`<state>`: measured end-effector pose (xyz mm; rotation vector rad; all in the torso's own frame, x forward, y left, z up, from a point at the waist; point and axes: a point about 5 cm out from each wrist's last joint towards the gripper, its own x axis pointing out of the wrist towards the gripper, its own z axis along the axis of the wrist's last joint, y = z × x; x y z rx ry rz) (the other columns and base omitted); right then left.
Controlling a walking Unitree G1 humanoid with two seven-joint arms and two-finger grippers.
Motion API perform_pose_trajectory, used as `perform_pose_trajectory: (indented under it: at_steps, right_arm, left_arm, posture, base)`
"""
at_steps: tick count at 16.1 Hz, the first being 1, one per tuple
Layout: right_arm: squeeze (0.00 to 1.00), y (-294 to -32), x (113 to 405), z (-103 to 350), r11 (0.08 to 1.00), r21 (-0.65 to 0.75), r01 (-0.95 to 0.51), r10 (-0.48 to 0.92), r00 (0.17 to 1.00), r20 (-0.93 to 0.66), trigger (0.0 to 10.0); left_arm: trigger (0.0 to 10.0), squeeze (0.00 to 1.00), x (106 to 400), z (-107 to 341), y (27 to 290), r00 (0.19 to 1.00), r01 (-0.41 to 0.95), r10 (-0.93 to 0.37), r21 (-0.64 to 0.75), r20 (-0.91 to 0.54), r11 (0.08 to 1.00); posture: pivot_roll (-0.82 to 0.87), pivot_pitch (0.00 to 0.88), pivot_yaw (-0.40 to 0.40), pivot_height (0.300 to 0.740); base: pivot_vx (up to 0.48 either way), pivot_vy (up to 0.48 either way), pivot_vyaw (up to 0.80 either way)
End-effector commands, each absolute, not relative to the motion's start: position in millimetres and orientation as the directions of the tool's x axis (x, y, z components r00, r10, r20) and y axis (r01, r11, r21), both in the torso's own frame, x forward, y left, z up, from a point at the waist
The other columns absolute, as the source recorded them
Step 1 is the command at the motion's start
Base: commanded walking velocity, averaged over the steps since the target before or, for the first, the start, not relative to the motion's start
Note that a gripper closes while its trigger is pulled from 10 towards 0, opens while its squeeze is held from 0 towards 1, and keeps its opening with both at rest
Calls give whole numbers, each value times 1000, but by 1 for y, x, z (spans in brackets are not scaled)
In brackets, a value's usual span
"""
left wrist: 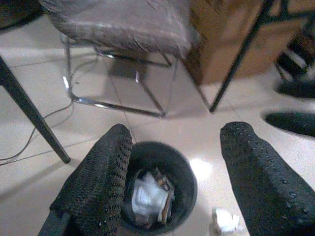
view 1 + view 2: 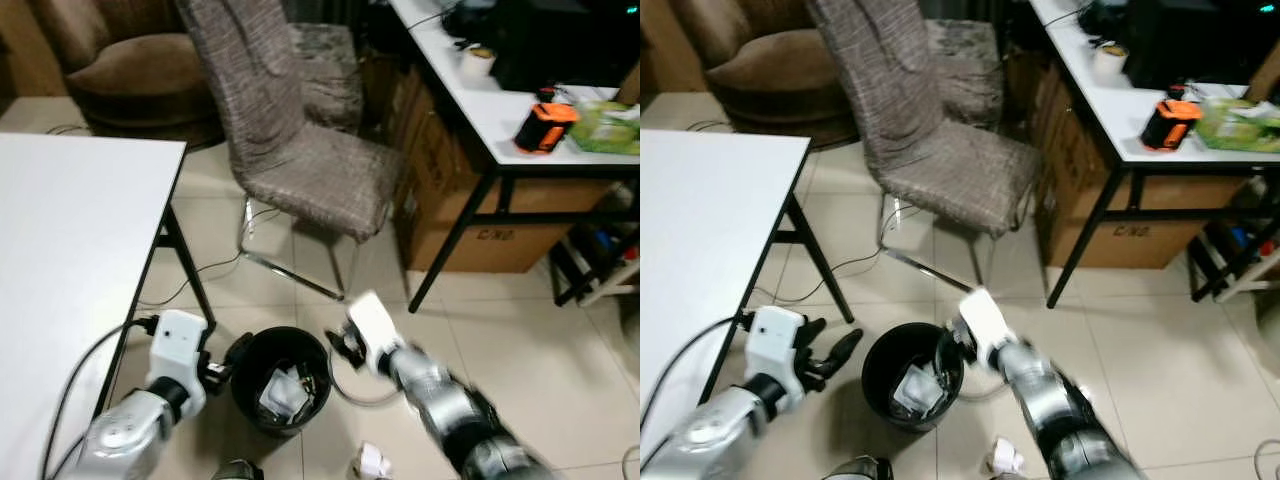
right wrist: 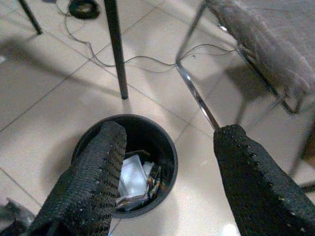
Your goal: Picking trash to rubbish bin
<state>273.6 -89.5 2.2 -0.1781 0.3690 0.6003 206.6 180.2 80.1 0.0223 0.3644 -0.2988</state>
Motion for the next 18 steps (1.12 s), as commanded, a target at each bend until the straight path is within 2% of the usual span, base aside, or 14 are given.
perform_pose_trajectory:
  at_steps: [1, 3, 7, 10, 16, 18]
  right_arm:
    - [0, -98, 274, 15, 861, -37, -506, 470, 823, -320, 10000]
    - [0, -108, 254, 32, 892, -11, -452, 436, 866, -245, 10000]
    - [0, -117, 238, 59, 915, -2, -404, 396, 897, -196, 10000]
    - [0, -123, 234, 80, 929, 17, -369, 366, 914, -176, 10000]
    - [0, -115, 229, 89, 926, 37, -376, 377, 908, -184, 10000]
    - [0, -112, 232, 100, 925, 40, -377, 379, 915, -141, 10000]
  left_arm:
    - [10000, 0, 208, 74, 186, 911, 235, -217, 9, -351, 972]
    - [10000, 0, 212, 76, 183, 919, 214, -198, 8, -340, 977]
    - [10000, 0, 217, 87, 172, 922, 270, -252, 22, -293, 963]
    - [10000, 0, 217, 102, 166, 929, 285, -275, 4, -250, 959]
    - [10000, 0, 213, 116, 166, 941, 270, -262, 11, -215, 963]
    - [10000, 0, 215, 128, 165, 945, 279, -269, 24, -187, 960]
  posture:
    - [-8, 16, -42, 740]
    - [-27, 0, -41, 740]
    - [-36, 0, -36, 740]
    - [-26, 0, -46, 740]
    - [5, 0, -52, 740]
    - [10, 0, -52, 740]
  base:
    - [0, 0, 0]
    - [0, 0, 0]
    - [0, 0, 0]
    - [0, 0, 0]
    - [0, 0, 0]
    - [0, 0, 0]
